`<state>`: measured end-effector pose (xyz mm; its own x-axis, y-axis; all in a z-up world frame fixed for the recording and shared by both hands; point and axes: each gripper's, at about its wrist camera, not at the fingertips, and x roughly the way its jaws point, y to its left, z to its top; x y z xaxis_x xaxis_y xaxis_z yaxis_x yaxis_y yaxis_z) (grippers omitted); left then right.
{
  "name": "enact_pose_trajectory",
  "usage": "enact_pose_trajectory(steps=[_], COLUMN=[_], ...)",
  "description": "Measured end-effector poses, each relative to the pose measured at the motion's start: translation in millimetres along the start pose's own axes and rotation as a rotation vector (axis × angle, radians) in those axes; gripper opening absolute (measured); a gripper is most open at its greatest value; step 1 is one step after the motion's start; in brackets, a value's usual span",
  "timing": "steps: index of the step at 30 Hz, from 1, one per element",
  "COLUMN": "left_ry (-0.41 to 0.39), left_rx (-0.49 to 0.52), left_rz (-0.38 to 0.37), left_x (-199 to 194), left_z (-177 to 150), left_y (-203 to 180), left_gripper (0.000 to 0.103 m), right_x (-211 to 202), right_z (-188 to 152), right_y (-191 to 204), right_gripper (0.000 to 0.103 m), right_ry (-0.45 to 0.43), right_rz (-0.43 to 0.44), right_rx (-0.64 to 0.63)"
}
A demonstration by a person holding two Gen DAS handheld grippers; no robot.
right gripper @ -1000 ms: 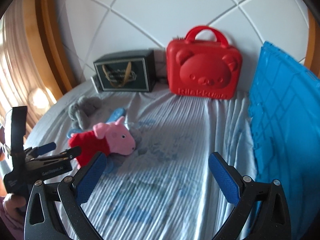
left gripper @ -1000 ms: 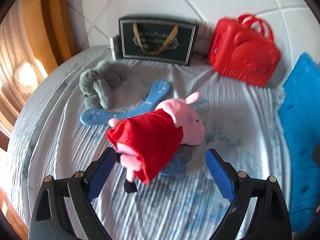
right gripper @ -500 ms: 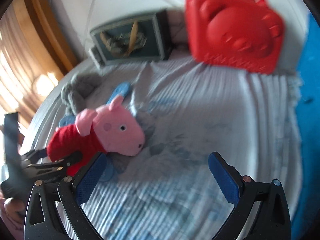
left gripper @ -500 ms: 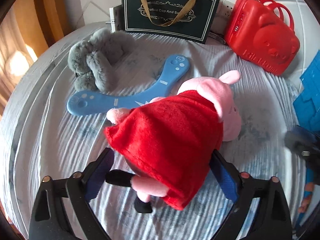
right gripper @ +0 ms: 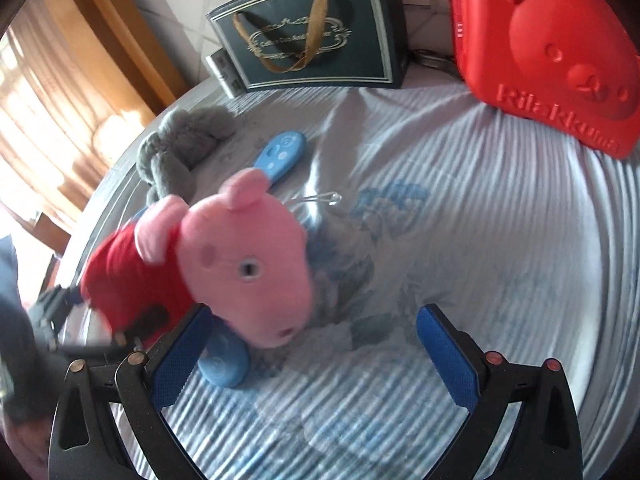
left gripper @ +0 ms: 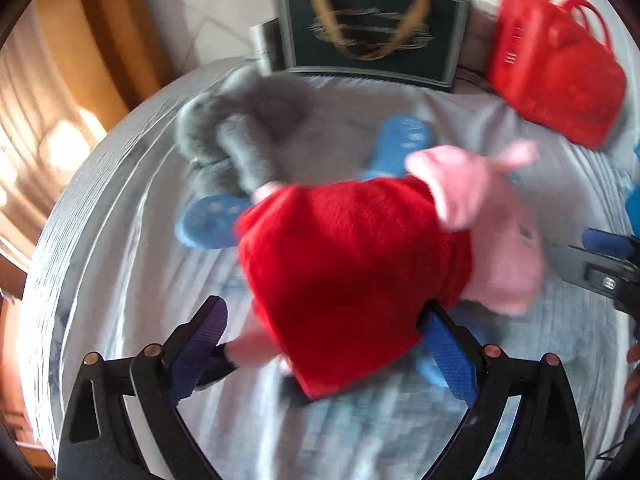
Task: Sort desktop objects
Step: 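Grasp the Peppa Pig plush with both tools, left at its dress, right at its head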
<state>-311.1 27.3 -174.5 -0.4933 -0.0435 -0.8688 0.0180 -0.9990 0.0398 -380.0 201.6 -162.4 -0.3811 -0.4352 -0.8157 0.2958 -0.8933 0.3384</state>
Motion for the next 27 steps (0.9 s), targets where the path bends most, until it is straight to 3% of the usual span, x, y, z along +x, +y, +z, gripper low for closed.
enact_pose_trajectory(steps=[3,10,22,23,25,27], left_ry=[0.025,0.021,0.033,0.031,0.014,0.004], left_rx=[-0.009,0.126,0.156,0.164,0.176,0.175], left_rz=[-0.075,-0.067,-0.104,-0.112,-0.116,-0.120], left_x=[3,5,31,33,31,26], left_z=[1,-6,5,5,5,6], left_y=[14,-12,-13,-14,-15,-14], left_gripper=[0.098,0.098,0.098,0.091,0.086,0.084], right_x=[15,44,61,63,61,56], right_z=[5,10,13,14,15,14], right_y=[15,32,35,37,41,48], right_gripper=[0.103,0.103,0.103,0.102,0.075,0.073], right_ry=[0.024,0.099,0.143,0.148,0.144,0.127], right_rz=[0.059,0.064,0.066,0.067,0.082,0.040], right_rx=[-0.026,-0.067,-0.092,-0.097,-0.110,-0.144])
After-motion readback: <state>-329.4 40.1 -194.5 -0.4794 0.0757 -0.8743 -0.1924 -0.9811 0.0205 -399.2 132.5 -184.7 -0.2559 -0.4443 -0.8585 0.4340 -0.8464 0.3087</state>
